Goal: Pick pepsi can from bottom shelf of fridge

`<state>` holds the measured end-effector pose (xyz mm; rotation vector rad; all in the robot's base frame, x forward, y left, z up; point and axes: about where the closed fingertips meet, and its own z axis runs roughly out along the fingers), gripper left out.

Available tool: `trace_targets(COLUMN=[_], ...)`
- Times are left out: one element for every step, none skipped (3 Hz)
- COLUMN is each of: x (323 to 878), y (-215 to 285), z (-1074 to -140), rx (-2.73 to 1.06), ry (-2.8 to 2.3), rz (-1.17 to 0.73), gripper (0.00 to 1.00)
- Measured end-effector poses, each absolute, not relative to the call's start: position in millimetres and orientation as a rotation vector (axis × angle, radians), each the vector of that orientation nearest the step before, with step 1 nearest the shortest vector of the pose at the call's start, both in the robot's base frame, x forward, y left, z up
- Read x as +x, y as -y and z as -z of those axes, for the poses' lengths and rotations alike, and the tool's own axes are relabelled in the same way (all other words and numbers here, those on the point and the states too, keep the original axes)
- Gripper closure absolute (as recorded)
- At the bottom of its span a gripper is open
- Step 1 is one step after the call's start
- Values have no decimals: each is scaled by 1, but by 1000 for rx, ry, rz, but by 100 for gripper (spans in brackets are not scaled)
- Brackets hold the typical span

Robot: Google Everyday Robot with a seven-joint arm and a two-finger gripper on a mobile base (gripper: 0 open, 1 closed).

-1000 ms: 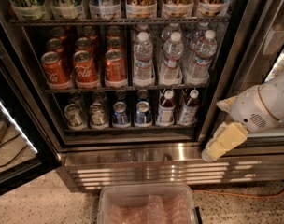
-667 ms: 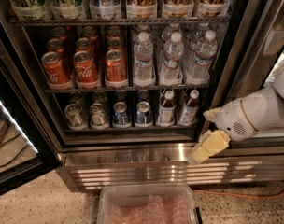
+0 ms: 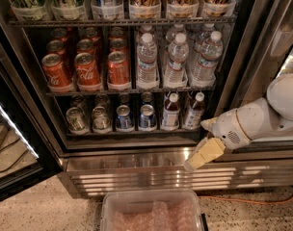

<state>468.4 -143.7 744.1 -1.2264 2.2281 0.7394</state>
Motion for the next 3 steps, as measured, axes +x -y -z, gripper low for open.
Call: trace_targets(x=[465, 462, 501], y=[136, 126, 140], z=[-741, -719, -691], rx=[-1226, -1122, -893], ry=[-2222, -2172, -2126], rz=[-708, -730, -648], gripper=[0, 0, 0])
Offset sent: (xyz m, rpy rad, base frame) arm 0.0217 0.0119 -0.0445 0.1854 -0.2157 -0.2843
